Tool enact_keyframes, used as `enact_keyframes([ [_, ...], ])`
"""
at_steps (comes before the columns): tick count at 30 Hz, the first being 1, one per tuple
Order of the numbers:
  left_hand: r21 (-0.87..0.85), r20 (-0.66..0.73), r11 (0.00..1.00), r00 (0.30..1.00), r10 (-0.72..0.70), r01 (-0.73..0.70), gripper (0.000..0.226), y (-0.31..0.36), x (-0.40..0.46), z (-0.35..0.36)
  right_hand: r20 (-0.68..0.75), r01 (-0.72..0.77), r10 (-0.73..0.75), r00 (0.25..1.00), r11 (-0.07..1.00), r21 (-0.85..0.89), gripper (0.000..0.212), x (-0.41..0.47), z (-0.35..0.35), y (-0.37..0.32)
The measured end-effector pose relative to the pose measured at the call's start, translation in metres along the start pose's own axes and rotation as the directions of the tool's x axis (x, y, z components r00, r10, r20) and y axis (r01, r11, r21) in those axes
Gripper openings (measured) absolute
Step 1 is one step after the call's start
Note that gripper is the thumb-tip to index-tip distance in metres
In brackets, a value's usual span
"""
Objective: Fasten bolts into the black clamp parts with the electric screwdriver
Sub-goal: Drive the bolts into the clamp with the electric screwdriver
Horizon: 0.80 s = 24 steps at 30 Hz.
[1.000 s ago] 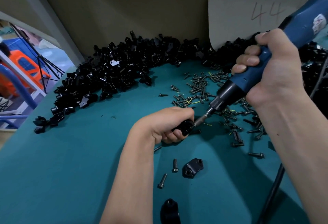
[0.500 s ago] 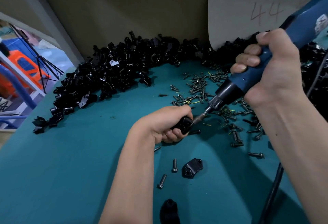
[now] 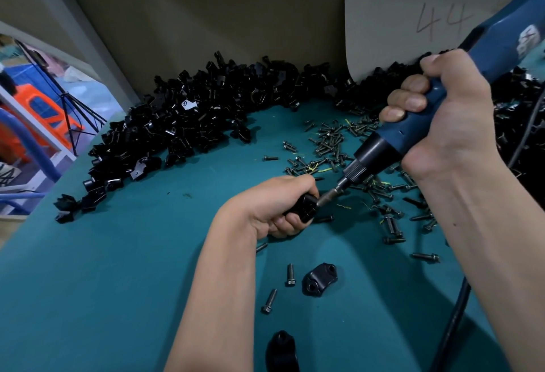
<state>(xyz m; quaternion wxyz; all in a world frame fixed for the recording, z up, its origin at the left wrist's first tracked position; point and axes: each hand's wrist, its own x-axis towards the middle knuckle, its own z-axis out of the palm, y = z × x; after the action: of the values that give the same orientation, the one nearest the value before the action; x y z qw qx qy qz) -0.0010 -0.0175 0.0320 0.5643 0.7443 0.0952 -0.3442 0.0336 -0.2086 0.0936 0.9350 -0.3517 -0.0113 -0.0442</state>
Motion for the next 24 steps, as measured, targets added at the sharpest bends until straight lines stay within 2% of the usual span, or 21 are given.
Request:
enact_keyframes([
  [8,-0.001,0.006,1.0,1.0,0.006,-0.006,0.029,-0.0002,-0.0005,-0.0001,0.009,0.005,-0.005,1.0,1.0,0.002,0.028,-0.0003,0.0015,0.001],
  [13,0.002,0.002,1.0,1.0,0.006,-0.006,0.045,0.0,-0.0012,0.0009,0.011,-0.001,0.001,1.0,1.0,0.002,0.027,0.0003,0.0016,0.0035],
  [17,0.013,-0.02,1.0,1.0,0.007,-0.007,0.031,0.0015,-0.0025,0.0021,0.001,-0.008,0.008,1.0,1.0,0.005,0.028,0.0014,0.0001,0.003],
  [24,0.009,-0.029,1.0,1.0,0.007,-0.007,0.035,0.0009,-0.0032,0.0017,0.006,0.004,-0.004,1.0,1.0,0.0,0.03,-0.0004,0.0017,0.004],
])
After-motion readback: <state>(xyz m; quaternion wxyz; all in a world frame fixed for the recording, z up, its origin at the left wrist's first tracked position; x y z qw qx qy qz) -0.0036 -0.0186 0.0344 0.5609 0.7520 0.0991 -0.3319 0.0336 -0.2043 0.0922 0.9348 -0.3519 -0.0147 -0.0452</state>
